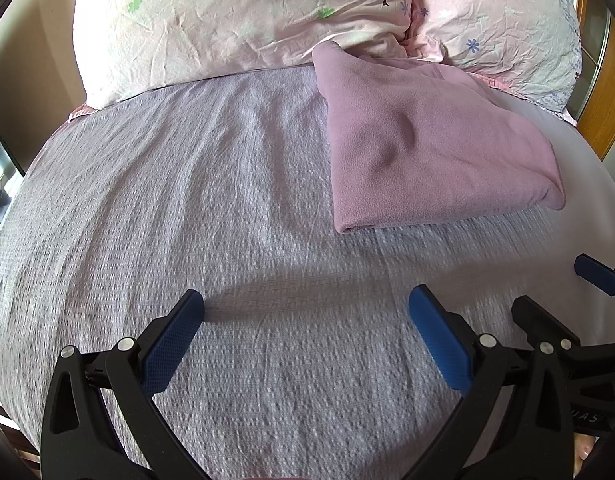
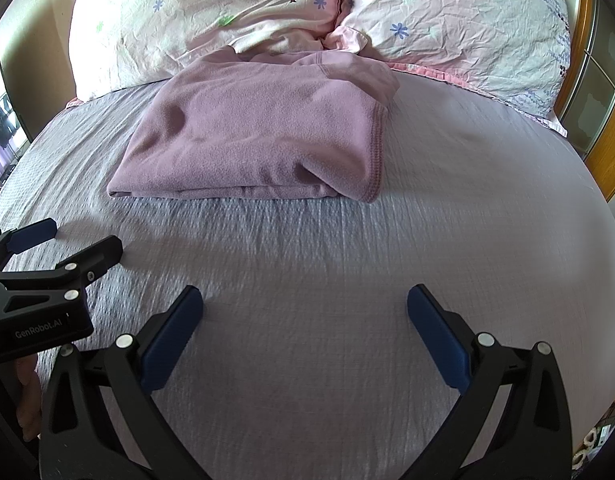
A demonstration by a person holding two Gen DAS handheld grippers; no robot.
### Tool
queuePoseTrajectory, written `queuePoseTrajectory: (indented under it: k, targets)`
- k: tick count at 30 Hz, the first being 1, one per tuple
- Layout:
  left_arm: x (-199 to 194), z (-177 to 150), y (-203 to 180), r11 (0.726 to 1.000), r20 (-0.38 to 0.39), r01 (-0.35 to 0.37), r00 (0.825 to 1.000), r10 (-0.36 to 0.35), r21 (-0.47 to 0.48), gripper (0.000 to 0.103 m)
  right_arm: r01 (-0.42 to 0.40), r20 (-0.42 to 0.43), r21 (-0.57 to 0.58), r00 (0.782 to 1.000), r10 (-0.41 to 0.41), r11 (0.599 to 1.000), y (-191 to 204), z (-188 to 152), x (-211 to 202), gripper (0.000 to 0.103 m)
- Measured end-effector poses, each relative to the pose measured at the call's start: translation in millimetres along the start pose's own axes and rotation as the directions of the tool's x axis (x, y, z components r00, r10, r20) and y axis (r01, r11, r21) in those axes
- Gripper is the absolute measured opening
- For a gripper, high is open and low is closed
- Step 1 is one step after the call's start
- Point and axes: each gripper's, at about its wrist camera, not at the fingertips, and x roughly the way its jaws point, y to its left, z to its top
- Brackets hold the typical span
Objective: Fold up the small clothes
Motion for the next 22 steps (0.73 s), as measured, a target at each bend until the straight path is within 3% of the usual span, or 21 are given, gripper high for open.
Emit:
queuePoseTrajectory:
  k: [22]
  targets:
    - [0.7, -0.9, 0.8, 1.0, -0.001, 0.001, 1.0, -0.001, 0.0, 0.102, 0.0, 0.001, 0.0, 1.0, 0.0, 1.0, 0.2, -0.4, 0.6, 0.101]
